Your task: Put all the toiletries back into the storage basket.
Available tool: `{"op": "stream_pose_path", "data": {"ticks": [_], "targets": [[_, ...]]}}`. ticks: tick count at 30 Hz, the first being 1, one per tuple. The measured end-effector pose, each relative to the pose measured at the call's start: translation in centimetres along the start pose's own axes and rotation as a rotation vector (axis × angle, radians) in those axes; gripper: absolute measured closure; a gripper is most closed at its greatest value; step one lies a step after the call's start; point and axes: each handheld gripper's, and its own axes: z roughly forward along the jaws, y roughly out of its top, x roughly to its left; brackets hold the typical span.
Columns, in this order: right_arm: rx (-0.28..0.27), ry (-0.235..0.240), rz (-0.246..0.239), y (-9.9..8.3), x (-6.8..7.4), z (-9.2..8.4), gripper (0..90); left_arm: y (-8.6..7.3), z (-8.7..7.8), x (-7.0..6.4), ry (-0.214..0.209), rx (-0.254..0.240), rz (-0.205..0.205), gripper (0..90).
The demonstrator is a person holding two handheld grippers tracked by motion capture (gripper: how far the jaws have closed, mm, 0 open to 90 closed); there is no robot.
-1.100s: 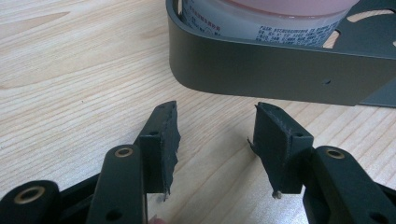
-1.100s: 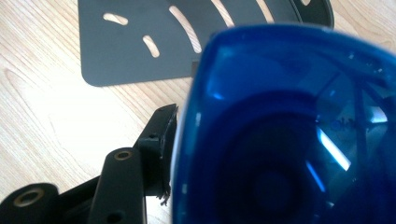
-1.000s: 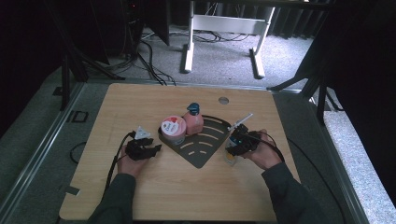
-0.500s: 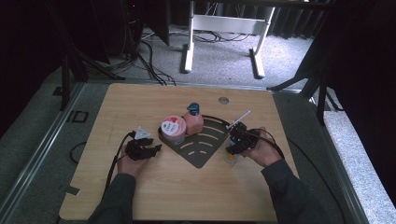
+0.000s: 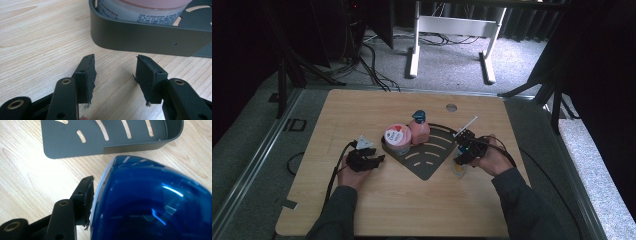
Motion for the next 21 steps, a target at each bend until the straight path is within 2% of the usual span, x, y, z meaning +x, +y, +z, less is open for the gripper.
{"op": "stream_pose_path", "data": {"ticks": [7,12,21], "targets": [[0.019,0.012,0.005,0.11,-0.18,0.00,51.7,0.00,0.00,0.00,0.001,0.001,0.001,50.2],[0.023,0.030,0.002,0.14,-0.28,0.01,53.4,0.00,0.00,0.00,0.000,0.000,0.001,50.2],[0.029,0.031,-0.012,0.24,-0.18,-0.01,54.2,0.00,-0.01,0.01,0.000,0.001,0.001,50.1]]}}
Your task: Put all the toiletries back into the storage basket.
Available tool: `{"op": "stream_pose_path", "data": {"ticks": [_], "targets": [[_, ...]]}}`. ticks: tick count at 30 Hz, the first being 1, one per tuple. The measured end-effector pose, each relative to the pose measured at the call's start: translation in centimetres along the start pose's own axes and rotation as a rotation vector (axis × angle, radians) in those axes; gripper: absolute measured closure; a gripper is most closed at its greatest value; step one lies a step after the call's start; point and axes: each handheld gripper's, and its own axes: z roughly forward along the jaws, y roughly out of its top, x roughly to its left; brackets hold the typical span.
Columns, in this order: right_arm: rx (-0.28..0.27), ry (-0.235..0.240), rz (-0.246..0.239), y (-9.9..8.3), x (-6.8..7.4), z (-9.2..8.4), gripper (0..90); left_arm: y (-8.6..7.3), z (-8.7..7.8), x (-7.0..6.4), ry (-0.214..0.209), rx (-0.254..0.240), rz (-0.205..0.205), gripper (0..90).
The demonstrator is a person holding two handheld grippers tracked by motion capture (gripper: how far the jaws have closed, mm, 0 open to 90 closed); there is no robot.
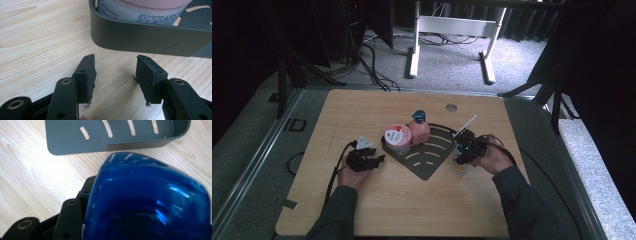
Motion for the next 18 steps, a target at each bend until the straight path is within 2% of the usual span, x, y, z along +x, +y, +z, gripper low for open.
{"op": "stream_pose_path", "data": {"ticks": [11,18], "targets": [[0.000,-0.022,-0.031,0.0,0.8,-0.1,54.4,0.0,0.0,0.0,0.001,0.000,0.000,50.2],[0.000,-0.011,-0.062,0.0,1.6,-0.1,54.5,0.0,0.0,0.0,0.000,0.000,-0.001,50.2]]}}
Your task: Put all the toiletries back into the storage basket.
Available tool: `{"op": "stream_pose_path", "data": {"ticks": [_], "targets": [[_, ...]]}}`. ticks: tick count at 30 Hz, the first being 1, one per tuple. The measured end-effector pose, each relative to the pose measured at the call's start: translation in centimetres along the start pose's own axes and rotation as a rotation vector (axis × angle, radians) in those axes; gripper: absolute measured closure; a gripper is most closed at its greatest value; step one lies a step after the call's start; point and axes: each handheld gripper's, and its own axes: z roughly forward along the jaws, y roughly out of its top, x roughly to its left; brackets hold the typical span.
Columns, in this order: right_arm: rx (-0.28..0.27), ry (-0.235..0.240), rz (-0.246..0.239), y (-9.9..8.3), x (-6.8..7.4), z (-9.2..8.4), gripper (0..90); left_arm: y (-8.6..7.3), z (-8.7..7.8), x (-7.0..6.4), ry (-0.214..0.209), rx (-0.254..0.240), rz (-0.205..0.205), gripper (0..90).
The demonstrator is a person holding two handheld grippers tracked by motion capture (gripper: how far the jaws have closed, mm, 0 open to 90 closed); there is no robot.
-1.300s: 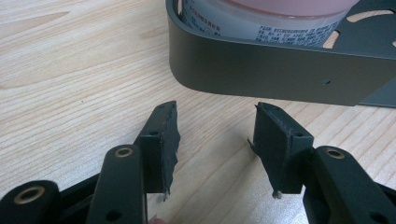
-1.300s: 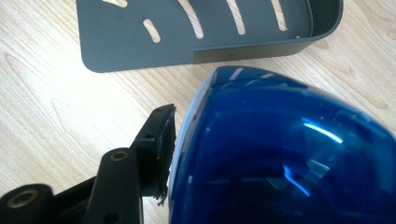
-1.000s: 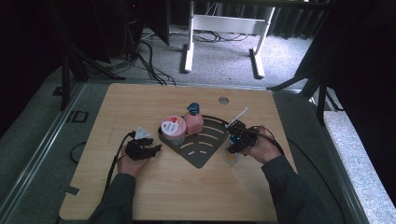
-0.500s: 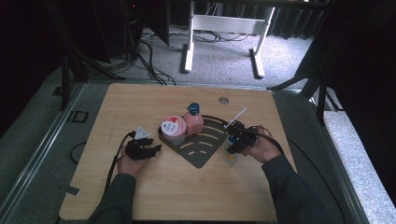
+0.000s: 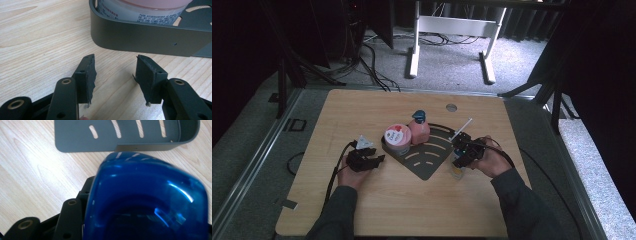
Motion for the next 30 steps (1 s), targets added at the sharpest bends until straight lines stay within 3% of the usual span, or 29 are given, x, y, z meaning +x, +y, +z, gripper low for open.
{"op": "stream_pose_path", "data": {"ticks": [14,30], "targets": [[-0.037,0.041,-0.056,1.1,1.6,-0.7,54.6,0.0,0.0,0.0,-0.001,0.001,0.000,50.2],[-0.087,0.080,-0.075,3.3,3.1,-0.5,54.6,0.0,0.0,0.0,-0.002,0.001,0.000,50.2]]}}
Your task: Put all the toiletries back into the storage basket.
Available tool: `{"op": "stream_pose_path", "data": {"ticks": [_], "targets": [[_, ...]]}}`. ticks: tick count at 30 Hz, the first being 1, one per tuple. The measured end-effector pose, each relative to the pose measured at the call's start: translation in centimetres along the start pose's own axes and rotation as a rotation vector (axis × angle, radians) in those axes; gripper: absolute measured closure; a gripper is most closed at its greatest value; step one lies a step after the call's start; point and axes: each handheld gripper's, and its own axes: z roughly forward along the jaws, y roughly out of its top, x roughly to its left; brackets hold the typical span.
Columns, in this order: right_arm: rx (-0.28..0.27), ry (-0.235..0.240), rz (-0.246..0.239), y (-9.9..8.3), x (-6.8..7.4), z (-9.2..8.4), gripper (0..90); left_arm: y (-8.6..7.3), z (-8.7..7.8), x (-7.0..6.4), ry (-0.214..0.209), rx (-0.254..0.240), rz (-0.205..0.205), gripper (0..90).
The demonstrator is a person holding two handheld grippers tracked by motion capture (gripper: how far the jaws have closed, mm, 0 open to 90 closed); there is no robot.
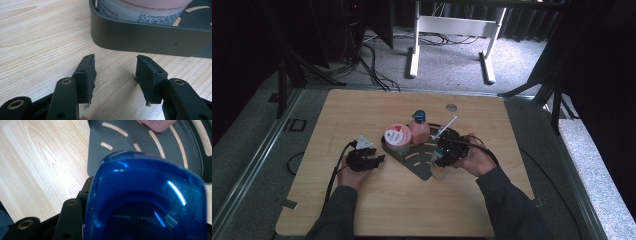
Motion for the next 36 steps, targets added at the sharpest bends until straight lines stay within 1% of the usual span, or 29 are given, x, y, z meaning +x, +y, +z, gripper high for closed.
{"op": "stream_pose_path", "data": {"ticks": [4,9,13,16,19,23,27,31,32,36], "targets": [[-0.015,0.003,-0.001,0.6,0.2,0.1,54.6,0.0,0.0,0.0,0.000,0.000,0.000,50.2],[-0.026,0.004,0.013,1.2,0.1,0.1,54.7,0.0,0.0,0.0,0.001,-0.001,0.001,50.1],[-0.032,-0.002,0.020,1.5,-0.1,0.2,54.7,0.0,0.0,0.0,0.001,-0.001,0.000,50.1],[-0.038,-0.001,0.037,1.7,-0.2,0.3,54.7,0.0,0.0,0.0,0.001,-0.001,0.000,50.1],[-0.043,-0.007,0.037,2.0,-0.4,0.4,54.7,0.0,0.0,0.0,0.001,-0.001,0.000,50.1],[-0.047,-0.012,0.051,2.4,-0.6,0.5,54.7,0.0,0.0,0.0,0.001,-0.001,0.001,50.1],[-0.047,-0.021,0.060,2.6,-0.8,0.6,54.7,0.0,0.0,0.0,0.001,-0.001,0.001,50.1],[-0.047,-0.039,0.072,2.9,-1.1,0.9,54.7,0.0,0.0,0.0,0.002,-0.002,0.001,50.1],[-0.043,-0.052,0.076,3.1,-1.2,1.0,54.8,0.0,0.0,-0.1,0.002,-0.001,0.002,50.2],[-0.040,-0.068,0.081,3.4,-1.4,1.1,54.8,0.0,0.0,0.0,0.001,-0.001,0.001,50.1]]}}
